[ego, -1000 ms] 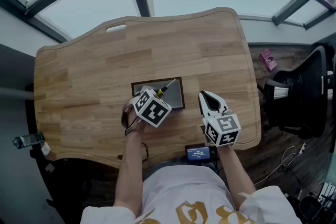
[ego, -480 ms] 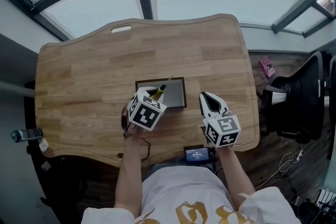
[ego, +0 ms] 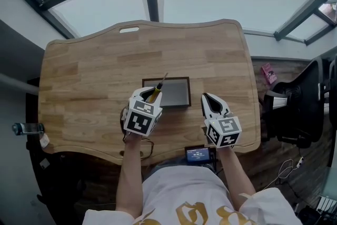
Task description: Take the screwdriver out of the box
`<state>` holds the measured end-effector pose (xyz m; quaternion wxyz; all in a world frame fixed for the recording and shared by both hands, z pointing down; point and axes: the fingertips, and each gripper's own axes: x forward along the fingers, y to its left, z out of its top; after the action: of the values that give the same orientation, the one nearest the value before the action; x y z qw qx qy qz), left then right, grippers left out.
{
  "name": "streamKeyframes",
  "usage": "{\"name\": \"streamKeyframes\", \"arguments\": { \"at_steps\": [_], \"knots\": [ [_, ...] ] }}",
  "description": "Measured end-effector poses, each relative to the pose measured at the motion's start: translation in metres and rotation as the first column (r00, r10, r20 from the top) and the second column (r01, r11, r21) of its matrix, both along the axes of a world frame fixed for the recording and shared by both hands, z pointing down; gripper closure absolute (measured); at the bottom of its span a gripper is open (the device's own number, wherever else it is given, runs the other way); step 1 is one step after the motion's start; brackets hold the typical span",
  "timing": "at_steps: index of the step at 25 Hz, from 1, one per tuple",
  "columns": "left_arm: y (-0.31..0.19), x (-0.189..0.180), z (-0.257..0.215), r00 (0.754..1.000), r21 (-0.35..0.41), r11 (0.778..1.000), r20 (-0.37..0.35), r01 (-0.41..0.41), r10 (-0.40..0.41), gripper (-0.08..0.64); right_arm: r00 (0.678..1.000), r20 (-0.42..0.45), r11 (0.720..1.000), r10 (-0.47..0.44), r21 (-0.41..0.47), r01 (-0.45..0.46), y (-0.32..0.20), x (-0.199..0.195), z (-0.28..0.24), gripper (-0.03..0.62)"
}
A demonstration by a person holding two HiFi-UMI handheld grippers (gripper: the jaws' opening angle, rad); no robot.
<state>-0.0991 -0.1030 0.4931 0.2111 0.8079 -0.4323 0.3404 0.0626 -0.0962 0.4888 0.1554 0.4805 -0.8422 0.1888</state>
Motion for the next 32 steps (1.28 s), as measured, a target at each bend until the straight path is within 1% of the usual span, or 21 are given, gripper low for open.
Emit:
{"name": "streamKeyframes", "arguments": {
  "at_steps": [3, 7, 11, 14, 18, 27, 32],
  "knots": [
    [0.006, -0.007, -0.008, 0.999, 0.028, 0.999, -0.015, 0.031, -0.030, 0.482, 1.000, 0.001, 1.000, -0.008, 0.013, 0.008, 0.003, -0.005, -0.006, 0.560],
    [0.017, -0.013, -0.016, 0.999, 0.052, 0.998, -0.026, 0.043, -0.041, 0.482, 1.000, 0.002, 0.999, -0.018, 0.034, 0.018, 0.007, -0.012, -0.013, 0.560],
    [0.023, -0.020, -0.032, 0.997, 0.120, 0.990, -0.045, 0.067, -0.062, 0.482, 1.000, 0.001, 0.999, -0.030, 0.044, 0.030, 0.014, -0.019, -0.019, 0.560],
    [0.030, -0.025, -0.042, 0.994, 0.154, 0.984, -0.068, 0.091, -0.082, 0.482, 0.999, -0.003, 0.998, -0.039, 0.049, 0.039, 0.020, -0.022, -0.022, 0.560],
    [0.039, -0.033, -0.050, 0.989, 0.160, 0.979, -0.103, 0.124, -0.108, 0.482, 0.999, -0.005, 0.997, -0.048, 0.061, 0.048, 0.025, -0.028, -0.029, 0.560],
    [0.065, -0.042, -0.064, 0.983, 0.189, 0.968, -0.109, 0.163, -0.144, 0.482, 0.998, 0.001, 0.994, -0.066, 0.087, 0.066, 0.039, -0.035, -0.040, 0.560],
    [0.075, -0.045, -0.072, 0.975, 0.213, 0.956, -0.131, 0.202, -0.177, 0.482, 0.997, 0.005, 0.992, -0.072, 0.108, 0.071, 0.048, -0.032, -0.048, 0.560]
  ]
}}
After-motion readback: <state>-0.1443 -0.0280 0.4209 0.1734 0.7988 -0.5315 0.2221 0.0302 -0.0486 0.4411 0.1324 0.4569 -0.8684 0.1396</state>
